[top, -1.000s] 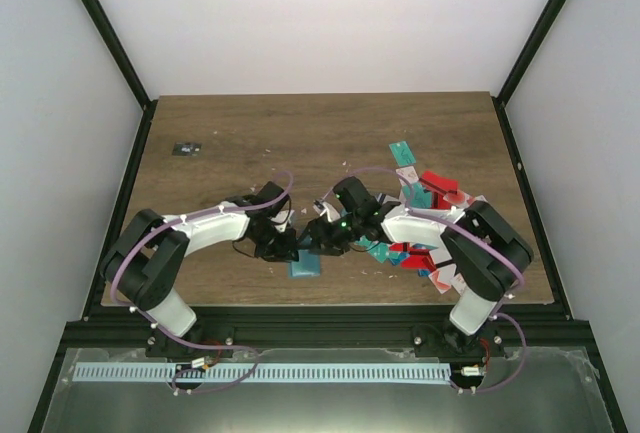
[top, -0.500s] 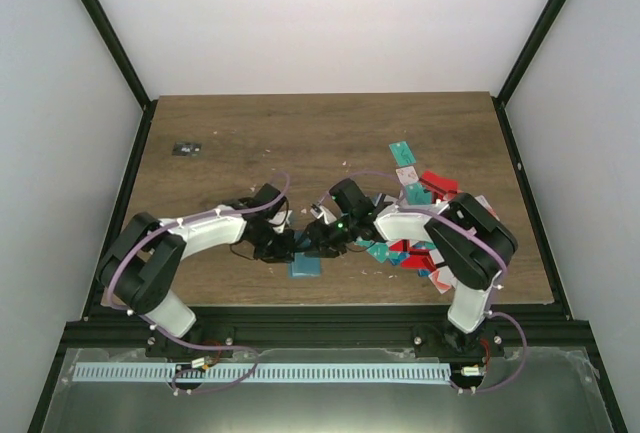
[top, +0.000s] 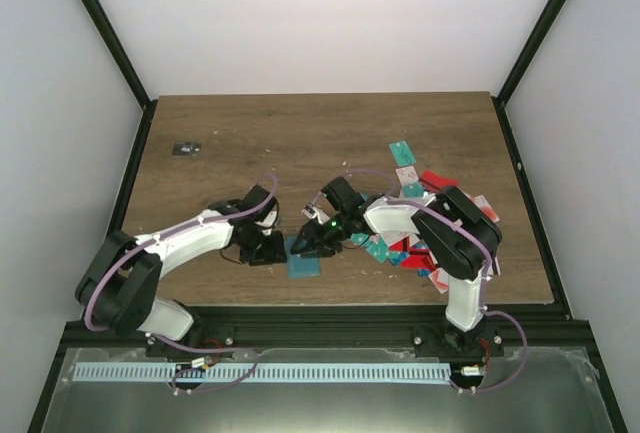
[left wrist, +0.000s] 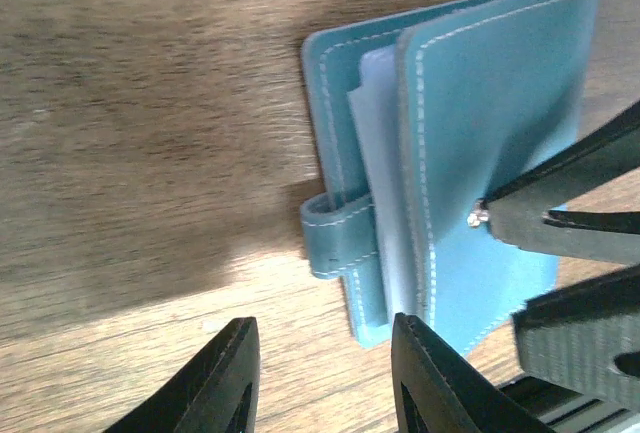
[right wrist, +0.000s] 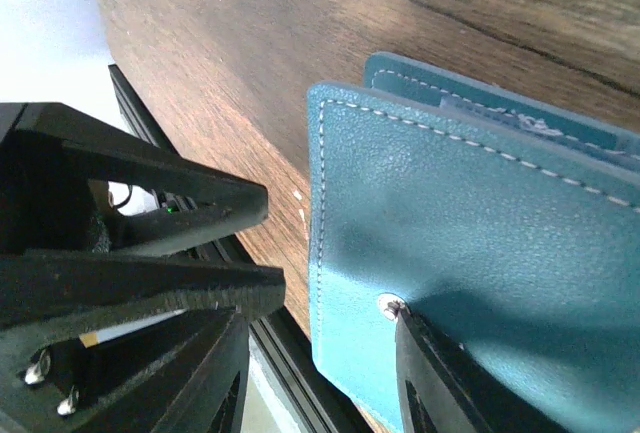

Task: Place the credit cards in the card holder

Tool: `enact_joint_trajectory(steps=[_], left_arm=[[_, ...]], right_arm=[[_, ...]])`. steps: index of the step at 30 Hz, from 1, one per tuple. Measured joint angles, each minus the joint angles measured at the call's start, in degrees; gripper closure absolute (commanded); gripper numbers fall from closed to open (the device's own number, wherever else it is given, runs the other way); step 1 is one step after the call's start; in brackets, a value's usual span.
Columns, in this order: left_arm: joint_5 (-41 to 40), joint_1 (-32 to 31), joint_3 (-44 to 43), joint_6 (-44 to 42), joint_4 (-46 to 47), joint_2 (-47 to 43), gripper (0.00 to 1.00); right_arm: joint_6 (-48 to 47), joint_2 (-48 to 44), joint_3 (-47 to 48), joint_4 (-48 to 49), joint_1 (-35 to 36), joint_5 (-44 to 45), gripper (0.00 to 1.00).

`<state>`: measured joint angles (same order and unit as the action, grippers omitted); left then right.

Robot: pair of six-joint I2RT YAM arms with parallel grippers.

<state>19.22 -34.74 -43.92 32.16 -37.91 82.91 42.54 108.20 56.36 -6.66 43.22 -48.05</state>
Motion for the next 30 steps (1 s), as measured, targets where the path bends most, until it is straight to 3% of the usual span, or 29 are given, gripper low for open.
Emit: enact_joint_trajectory(steps=[9,16,30], left_arm=[[-4.46,0.0,-0.33,-2.23,-1.6,1.55,0.62],[-2.12,-0.66,-1.68,-4.07,1.11,6.05,0.63],[3.54,-12.98,0.79,-1.46,9.6,5.99,0.62]], right_arm=[[-3.23,-0.66,-0.04,-1.68,0.28,1.25,0.56],[-4.44,-2.86,-2.01,-1.79,0.5,3.76,0.55],[-5.7,-8.98,-6.49,-6.16,0.11,8.7,0.55]])
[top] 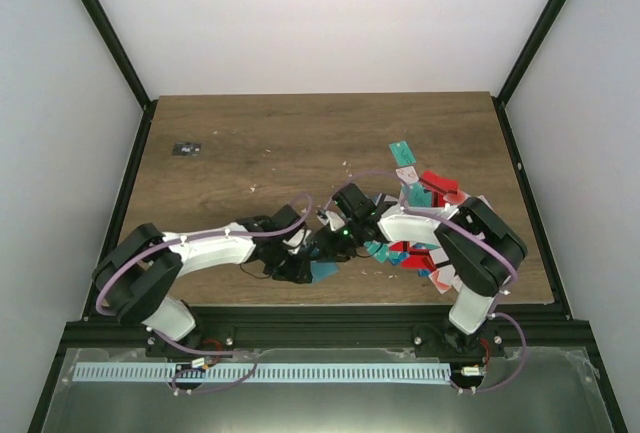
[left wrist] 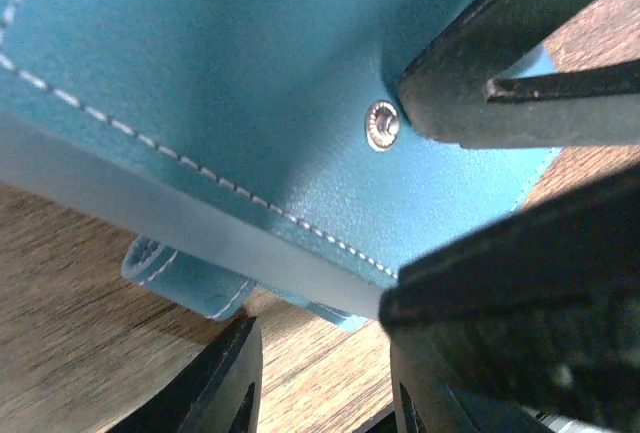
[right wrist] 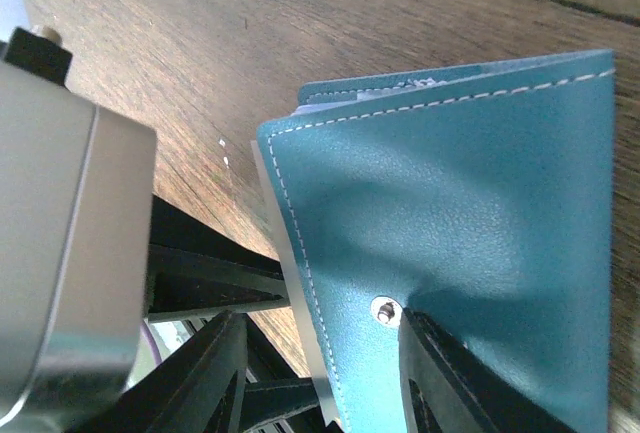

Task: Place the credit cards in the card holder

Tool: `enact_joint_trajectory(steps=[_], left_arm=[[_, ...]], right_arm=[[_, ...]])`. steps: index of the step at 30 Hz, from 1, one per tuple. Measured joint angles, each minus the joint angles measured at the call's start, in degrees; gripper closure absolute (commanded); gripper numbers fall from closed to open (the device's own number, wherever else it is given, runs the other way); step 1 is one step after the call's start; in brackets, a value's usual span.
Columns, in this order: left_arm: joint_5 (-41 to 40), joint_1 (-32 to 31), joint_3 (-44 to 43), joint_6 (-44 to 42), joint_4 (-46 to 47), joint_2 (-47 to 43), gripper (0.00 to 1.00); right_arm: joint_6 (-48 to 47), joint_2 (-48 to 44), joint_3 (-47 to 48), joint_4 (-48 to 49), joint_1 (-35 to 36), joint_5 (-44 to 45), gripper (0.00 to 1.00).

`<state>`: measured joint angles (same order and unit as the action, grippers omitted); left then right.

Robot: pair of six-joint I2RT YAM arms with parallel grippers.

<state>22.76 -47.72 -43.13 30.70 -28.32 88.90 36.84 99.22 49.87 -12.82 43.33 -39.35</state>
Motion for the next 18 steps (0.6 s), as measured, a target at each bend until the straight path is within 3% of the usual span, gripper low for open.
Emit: enact_joint_trajectory(steps=[6,18], left_arm=[[-2.16,-0.81,2.25,-0.55,1.2,-2.71,0.54],[-7.82,-1.36,5.44,-2.89,3.26,-6.86,0.54]], right_arm=[[-0.02,-0.26,-0.28,0.31,0.11,0.31,0.55],[-0.2,-0.66,-0.24,-0.39,0.28,1.11,0.55]])
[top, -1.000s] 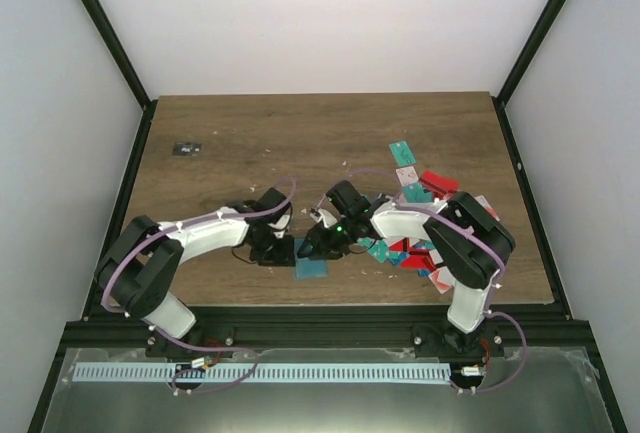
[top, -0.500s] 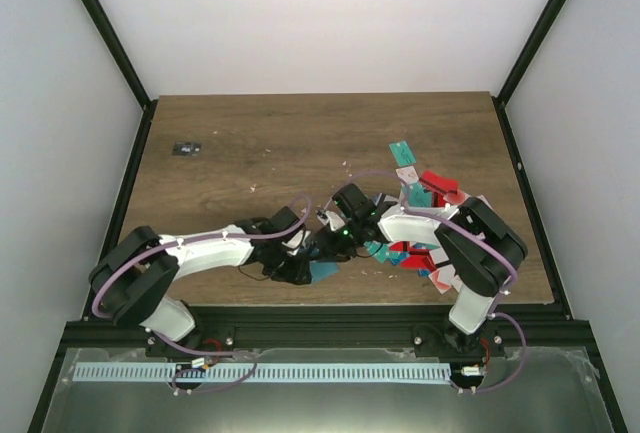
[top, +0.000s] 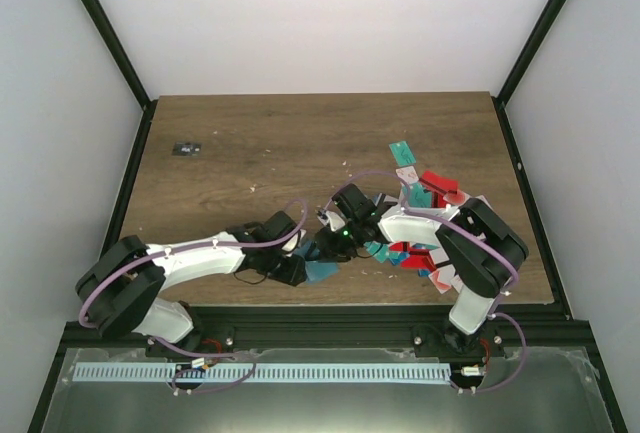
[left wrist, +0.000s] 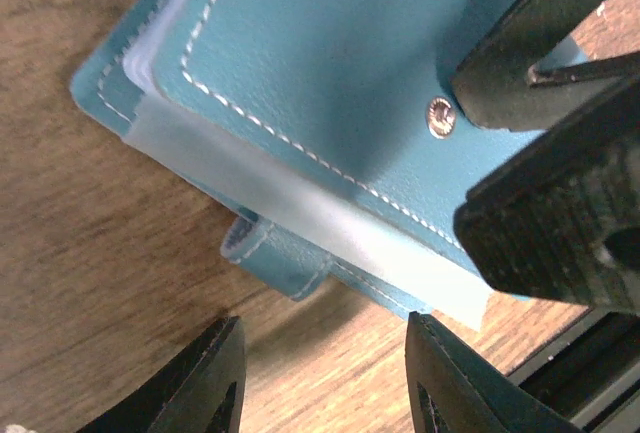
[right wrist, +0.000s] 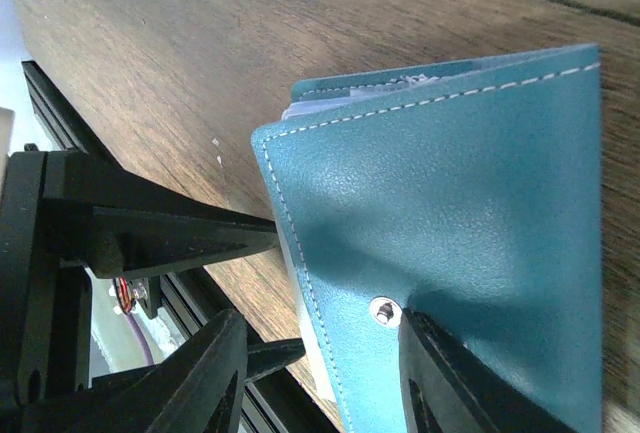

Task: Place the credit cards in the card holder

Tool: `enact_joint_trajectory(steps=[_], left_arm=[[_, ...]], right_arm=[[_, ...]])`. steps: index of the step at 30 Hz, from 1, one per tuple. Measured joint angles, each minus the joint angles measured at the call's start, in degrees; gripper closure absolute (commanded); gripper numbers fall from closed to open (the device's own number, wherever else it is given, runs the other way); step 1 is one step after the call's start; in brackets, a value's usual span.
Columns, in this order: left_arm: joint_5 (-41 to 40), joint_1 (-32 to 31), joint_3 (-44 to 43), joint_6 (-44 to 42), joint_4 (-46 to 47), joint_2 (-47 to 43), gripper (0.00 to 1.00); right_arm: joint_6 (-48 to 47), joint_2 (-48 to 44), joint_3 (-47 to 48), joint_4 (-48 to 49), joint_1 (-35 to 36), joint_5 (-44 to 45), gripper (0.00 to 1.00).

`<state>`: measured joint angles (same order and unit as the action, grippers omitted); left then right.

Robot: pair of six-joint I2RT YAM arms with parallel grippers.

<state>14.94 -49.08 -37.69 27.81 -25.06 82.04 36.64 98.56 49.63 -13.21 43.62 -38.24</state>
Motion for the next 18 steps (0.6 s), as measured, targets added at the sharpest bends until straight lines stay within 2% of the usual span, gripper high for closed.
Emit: enact_joint_trajectory(steps=[13,18], left_arm=[[-6.29,-0.17,-0.74,-3.02,1.97,1.27,0.61],[-7.78,-0.48,-1.22,-3.8,2.23,2.14,0.66]], right_arm=[[-1.09,-0.02,0.15,-0.7,0.0,0.09,0.55],[-1.11,-0.02,0.17,-0.72,0.0,0.09,0.55]])
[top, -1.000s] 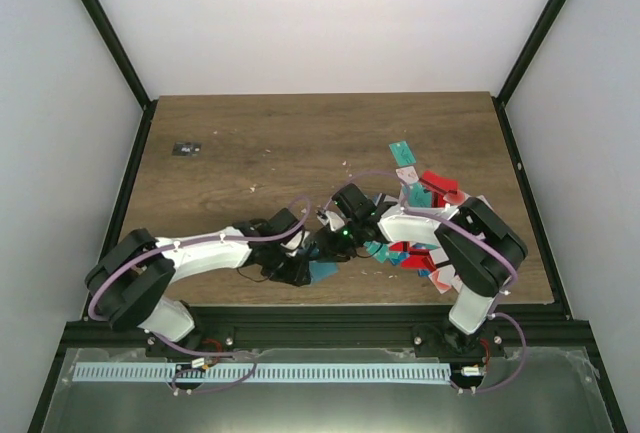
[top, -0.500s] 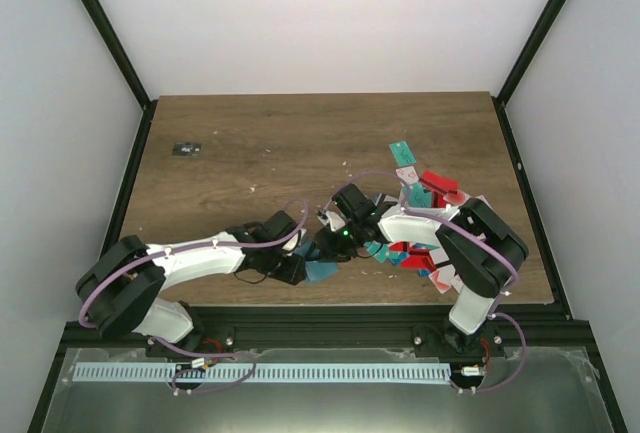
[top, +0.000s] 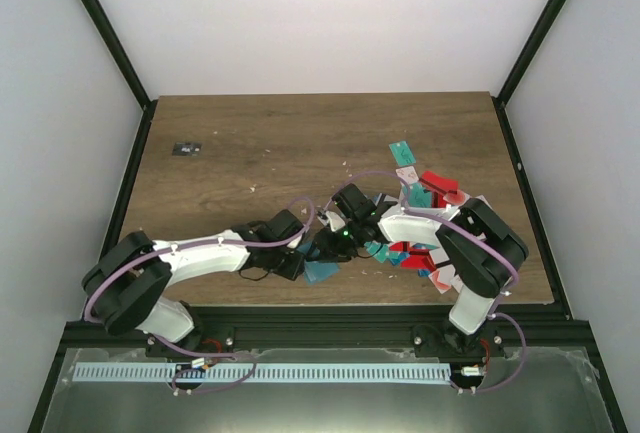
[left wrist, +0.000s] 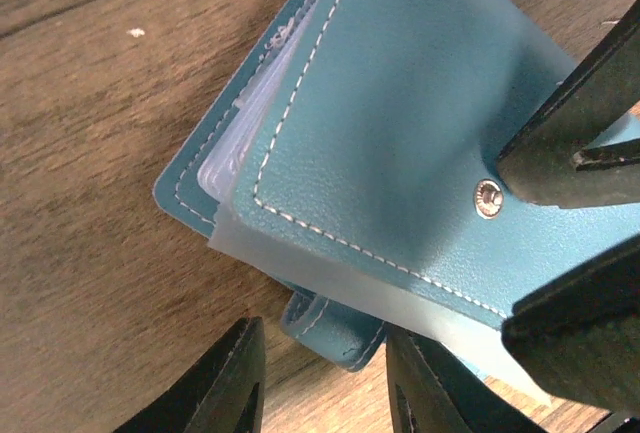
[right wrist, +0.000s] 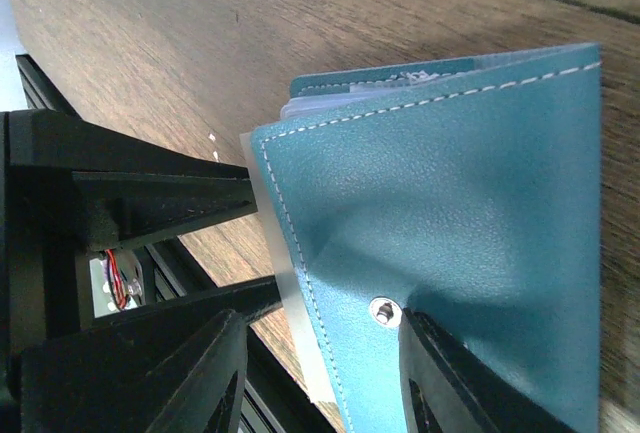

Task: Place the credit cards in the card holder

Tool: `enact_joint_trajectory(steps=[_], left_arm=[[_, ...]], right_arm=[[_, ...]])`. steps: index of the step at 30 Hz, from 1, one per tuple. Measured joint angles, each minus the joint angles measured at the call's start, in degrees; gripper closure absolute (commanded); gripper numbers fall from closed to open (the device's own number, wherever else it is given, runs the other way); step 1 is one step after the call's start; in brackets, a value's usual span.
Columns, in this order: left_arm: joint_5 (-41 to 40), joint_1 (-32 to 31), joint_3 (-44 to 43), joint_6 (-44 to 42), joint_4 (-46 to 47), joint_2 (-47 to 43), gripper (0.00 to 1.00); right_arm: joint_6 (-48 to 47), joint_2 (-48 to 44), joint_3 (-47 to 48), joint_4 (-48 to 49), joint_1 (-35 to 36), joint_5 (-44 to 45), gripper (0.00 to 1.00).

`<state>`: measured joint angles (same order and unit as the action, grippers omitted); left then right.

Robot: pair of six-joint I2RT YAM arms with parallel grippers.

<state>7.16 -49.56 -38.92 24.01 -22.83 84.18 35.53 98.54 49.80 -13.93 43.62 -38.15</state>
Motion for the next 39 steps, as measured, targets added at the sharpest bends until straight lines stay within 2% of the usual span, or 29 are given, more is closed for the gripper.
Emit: enact_joint_trajectory(steps=[7,11,25,34,39], left_arm=[[-2.21,-0.83,-0.74,-0.33,1.01,1.49,0.89],[-3.78,-1.44,-0.68,0.96,1.62,1.53,0.96],[-10.03,-2.43,0.09,14.08,2.14,1.07,0.94],[-12.66,0.04,1.31,20.35,-0.59,-1.31,0.83],[-17.18,3.61,3.15,22.6,-7.17,-5.33,0.74]], right_arm=[[-0.15,0.0,0.31,-0.85,-0.04,0.15,0.55],[-0.17,0.02,0.31,-0.92,-0.04,0.24,0.55],[-0.15,1.03,0.02,0.26,-0.22,-1.31,0.55],[-0.15,2.71,0.04,2.29,-0.02,-3.72,0.55],[-0.15,2.78,0.07,2.38,-0.02,-3.93,0.55]])
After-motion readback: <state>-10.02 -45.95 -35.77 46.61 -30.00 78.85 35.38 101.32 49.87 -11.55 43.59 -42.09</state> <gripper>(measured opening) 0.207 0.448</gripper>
